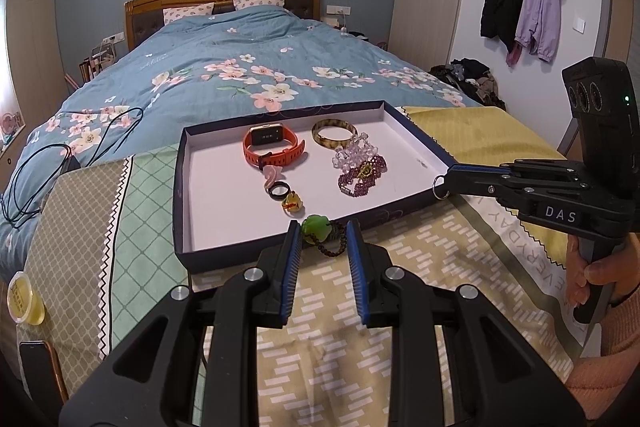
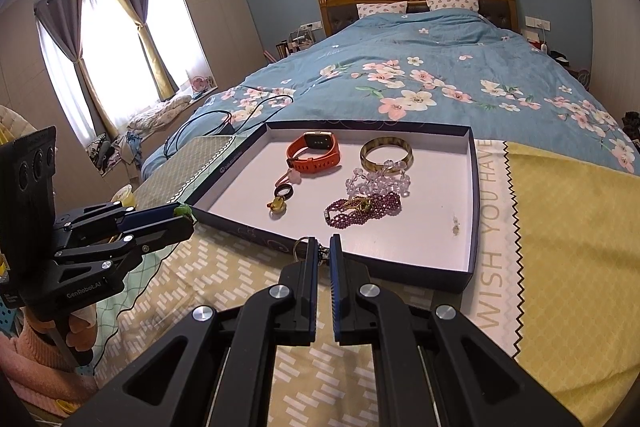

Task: Organize jewelry
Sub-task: 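Carry the silver ring to the tray with the right tool while the left tool carries the green-stone ring, then lower the silver ring into the tray with the right tool while the left tool lowers the green-stone ring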

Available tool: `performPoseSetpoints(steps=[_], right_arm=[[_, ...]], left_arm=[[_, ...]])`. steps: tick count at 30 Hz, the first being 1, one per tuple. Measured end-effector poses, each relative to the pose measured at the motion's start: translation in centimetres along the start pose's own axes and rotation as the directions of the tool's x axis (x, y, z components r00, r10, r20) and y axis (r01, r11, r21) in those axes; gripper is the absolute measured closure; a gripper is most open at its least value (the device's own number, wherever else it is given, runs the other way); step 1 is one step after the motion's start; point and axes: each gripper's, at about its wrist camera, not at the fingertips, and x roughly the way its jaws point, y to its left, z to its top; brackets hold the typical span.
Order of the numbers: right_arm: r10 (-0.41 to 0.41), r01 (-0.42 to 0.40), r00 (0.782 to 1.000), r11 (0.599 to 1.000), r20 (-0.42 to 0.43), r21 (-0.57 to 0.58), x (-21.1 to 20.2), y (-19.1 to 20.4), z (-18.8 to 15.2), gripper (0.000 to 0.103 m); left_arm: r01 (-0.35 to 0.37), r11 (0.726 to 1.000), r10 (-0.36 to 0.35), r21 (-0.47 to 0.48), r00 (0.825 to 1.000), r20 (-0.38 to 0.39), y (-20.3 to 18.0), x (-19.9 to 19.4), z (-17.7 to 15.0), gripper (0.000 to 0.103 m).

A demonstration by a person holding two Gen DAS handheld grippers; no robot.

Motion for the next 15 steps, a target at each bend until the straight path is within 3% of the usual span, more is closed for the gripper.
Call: performPoseSetpoints(steps=[15], right_arm=[[-0.003,0.003,1.000,1.000,0.010,-0.012,0.36,0.04,0.90,0.099]], left_arm=[[-0.007,1.000,0.007,-0.001,1.000,0.020,0.25,0.07,0.91,0.080]])
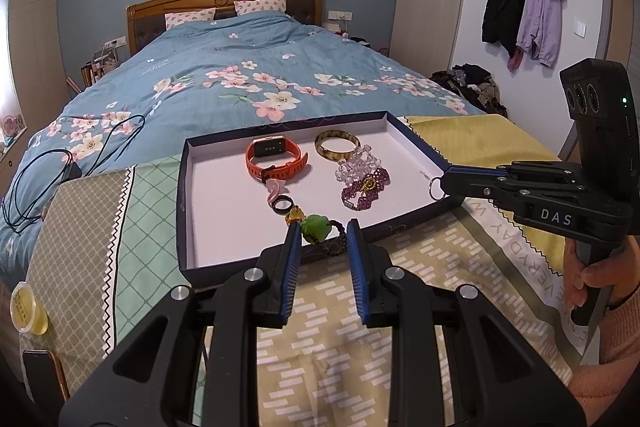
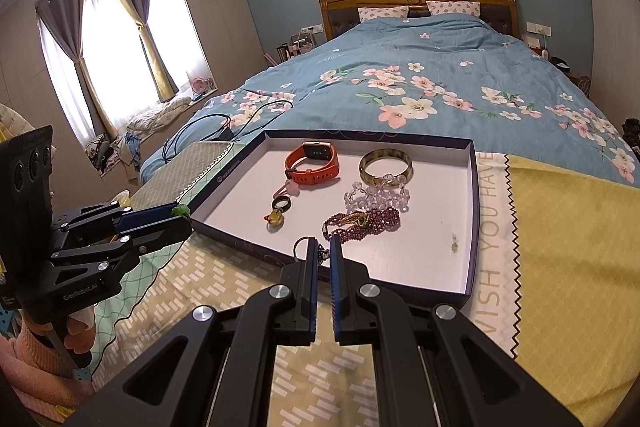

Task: Organize jewelry
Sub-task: 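Lower the silver ring into the tray with the right tool while the left tool lowers the green-stone ring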

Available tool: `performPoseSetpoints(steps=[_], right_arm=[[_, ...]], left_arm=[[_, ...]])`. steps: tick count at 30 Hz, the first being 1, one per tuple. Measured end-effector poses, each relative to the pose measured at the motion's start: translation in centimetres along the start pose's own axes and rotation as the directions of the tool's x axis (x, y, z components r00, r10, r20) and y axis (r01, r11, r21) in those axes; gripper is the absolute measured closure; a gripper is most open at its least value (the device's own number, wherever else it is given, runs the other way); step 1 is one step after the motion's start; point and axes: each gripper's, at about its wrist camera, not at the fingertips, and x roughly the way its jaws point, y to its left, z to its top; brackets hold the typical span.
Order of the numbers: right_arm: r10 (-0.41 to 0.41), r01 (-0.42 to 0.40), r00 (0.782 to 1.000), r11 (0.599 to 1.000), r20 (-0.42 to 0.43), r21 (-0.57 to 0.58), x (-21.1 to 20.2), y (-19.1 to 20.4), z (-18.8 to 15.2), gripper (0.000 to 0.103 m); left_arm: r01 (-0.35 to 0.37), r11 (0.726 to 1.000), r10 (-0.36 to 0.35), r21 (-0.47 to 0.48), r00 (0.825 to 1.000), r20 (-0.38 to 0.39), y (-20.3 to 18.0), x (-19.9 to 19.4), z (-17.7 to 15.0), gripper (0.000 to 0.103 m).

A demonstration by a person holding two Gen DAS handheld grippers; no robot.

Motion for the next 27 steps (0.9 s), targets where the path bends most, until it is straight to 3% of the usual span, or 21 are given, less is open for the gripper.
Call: performPoseSetpoints(steps=[27], right_arm=[[0.002,-0.002,1.000,1.000,-0.001,0.005,0.9,-0.6,1.1,0.099]], left_arm=[[-0.010,1.000,0.010,0.003,1.000,0.018,0.2,1.0,1.6,0.080]])
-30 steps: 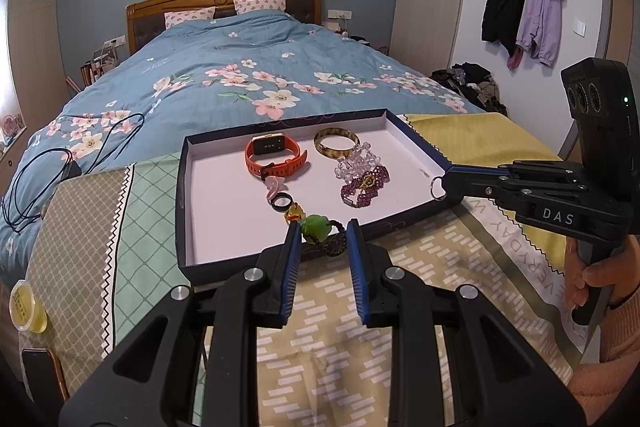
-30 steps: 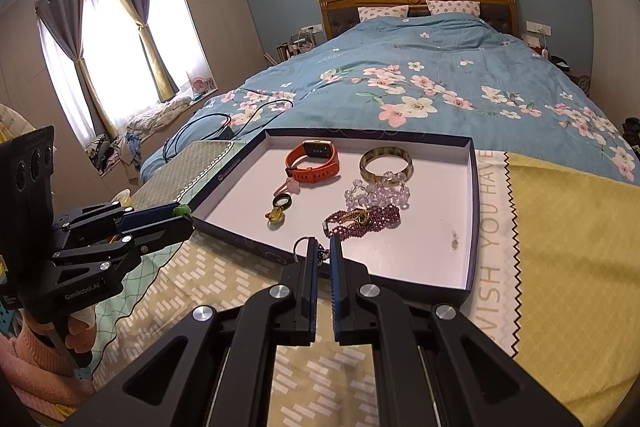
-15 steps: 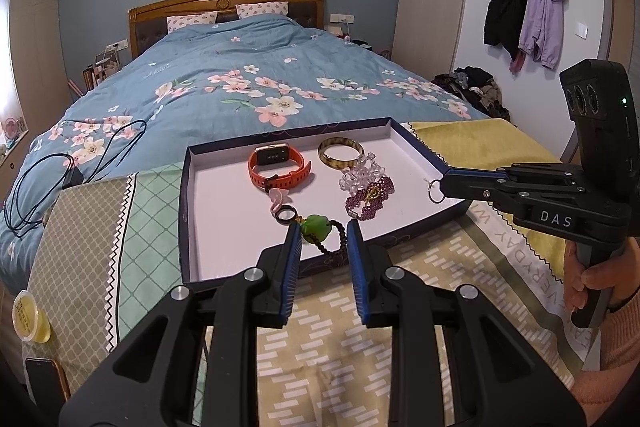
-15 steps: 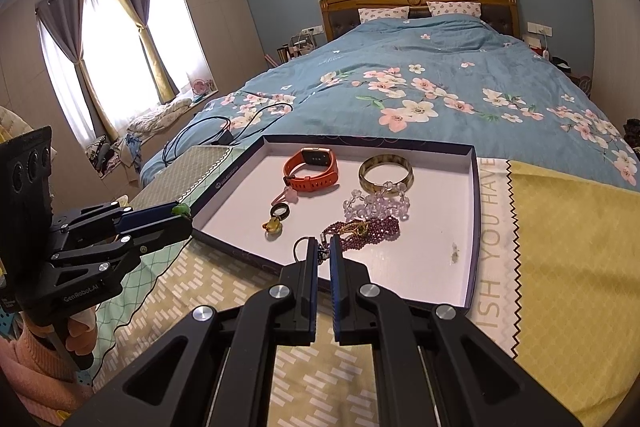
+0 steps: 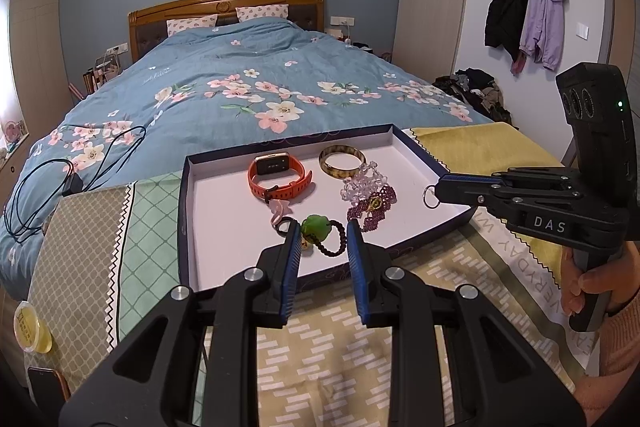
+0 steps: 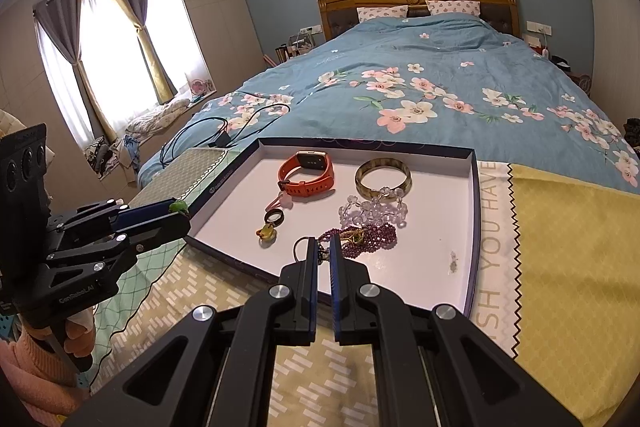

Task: Organize jewelry
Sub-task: 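Lower the silver ring into the tray with the right tool while the left tool lowers the green-stone ring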

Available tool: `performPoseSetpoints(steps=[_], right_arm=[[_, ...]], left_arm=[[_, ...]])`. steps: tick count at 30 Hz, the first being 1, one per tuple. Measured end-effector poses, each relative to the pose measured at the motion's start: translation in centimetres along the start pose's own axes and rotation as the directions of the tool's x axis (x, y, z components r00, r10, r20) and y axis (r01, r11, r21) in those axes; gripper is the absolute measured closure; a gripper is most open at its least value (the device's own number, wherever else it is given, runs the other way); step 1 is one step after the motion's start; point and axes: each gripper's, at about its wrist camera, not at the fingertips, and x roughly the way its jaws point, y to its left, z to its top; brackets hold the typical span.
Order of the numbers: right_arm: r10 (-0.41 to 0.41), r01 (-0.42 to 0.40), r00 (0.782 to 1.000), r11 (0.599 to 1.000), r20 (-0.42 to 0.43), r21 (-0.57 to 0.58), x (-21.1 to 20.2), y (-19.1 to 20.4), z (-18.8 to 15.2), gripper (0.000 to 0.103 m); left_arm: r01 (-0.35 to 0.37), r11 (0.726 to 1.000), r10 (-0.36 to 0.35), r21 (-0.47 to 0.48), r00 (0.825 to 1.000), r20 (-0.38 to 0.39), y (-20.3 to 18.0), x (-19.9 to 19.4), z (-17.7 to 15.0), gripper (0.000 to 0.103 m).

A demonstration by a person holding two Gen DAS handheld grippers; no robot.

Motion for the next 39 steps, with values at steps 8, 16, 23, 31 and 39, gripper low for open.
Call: performPoseSetpoints(steps=[8,16,23,31,39], right_arm=[[-0.004,0.004,1.000,1.000,-0.008,0.005,1.0,-0.6,0.6,0.099],[-0.001,0.002,1.000,1.000,-0.023,0.022,1.9,-1.0,0.7,0.099],[0.004,-0.003,0.999,0.999,-0.033,0.038,2.6,-1.4,0.9,0.099],[-0.004,0.007,0.999,0.999,-0.052,0.051,3.5,-1.9,1.1,0.099],[-0.009,0.013,0.997,0.998,-0.074,0.060,4.4,-2.3,1.1,0.099]], left_arm=[[-0.008,1.000,0.008,0.000,1.000,0.001,0.1,0.5,0.5,0.079],[-0.008,1.000,0.008,-0.003,1.000,-0.003,0.5,1.4,1.0,0.079],[-0.009,1.000,0.009,-0.012,1.000,-0.017,0.8,2.1,1.0,0.079],[-0.017,1.000,0.017,-0.019,0.999,-0.033,1.1,3.3,1.0,0.080],[-0.026,0.999,0.025,-0.029,0.998,-0.050,1.4,4.2,0.9,0.080]])
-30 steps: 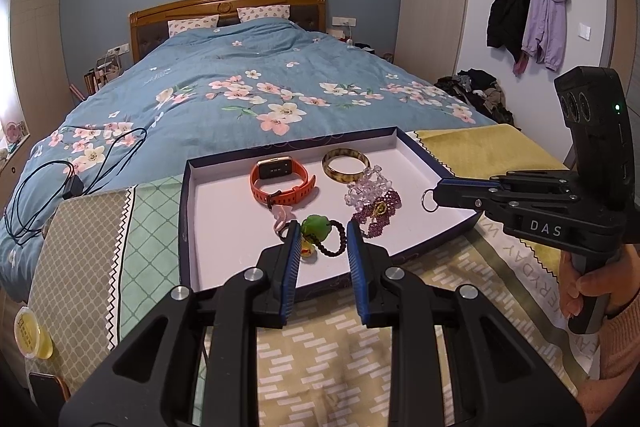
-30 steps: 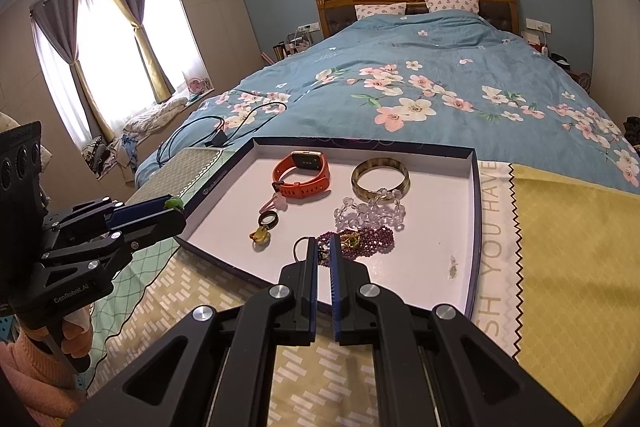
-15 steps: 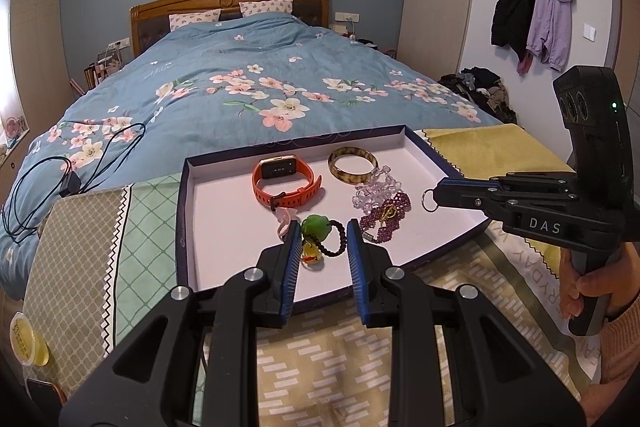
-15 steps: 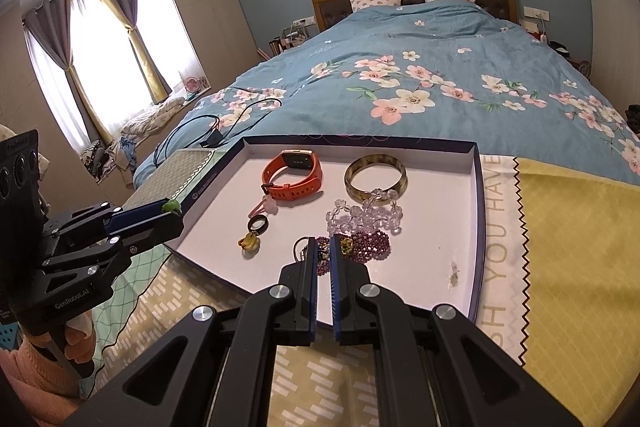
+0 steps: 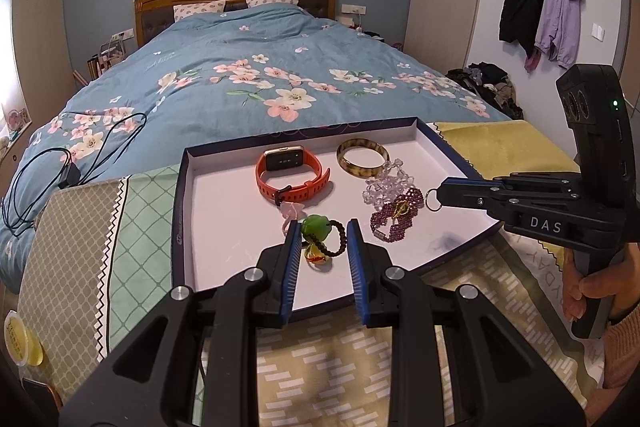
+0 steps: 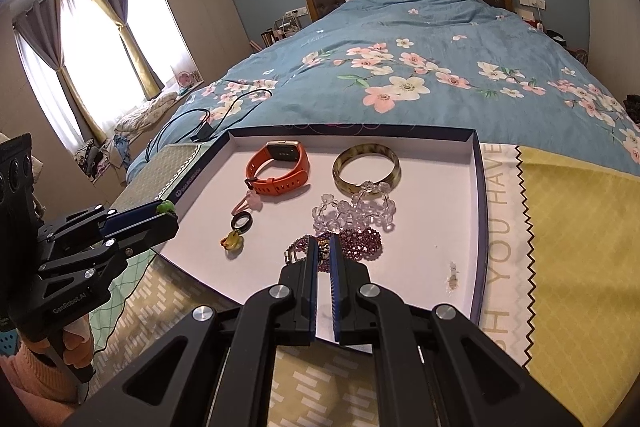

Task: Organize jewelry
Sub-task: 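Lower the silver ring into the tray with the right tool while the left tool lowers the green-stone ring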

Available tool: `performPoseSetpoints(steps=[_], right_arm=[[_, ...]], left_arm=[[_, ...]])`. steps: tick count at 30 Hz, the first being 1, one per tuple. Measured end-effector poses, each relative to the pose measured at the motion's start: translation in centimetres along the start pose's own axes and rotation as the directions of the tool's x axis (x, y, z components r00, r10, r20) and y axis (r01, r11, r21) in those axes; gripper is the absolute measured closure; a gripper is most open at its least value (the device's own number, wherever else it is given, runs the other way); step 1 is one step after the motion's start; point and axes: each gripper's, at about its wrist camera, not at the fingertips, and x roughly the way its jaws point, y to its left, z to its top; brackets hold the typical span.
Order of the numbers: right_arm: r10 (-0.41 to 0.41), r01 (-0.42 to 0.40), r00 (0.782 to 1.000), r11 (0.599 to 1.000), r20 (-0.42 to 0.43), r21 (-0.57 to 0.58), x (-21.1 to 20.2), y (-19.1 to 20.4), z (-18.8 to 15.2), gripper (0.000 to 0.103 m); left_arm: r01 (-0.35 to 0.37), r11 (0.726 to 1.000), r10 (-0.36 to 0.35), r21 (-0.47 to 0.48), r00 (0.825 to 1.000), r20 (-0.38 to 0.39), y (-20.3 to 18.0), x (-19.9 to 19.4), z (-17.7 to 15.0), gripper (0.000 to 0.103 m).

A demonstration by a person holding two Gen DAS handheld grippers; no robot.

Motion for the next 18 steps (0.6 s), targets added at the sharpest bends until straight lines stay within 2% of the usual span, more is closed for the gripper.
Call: performPoseSetpoints(steps=[18], right_arm=[[-0.012,0.012,1.000,1.000,-0.027,-0.002,1.2,0.0,0.1,0.099]], left_arm=[[-0.010,1.000,0.009,-0.016,1.000,-0.023,0.4,1.5,-0.2,0.079]])
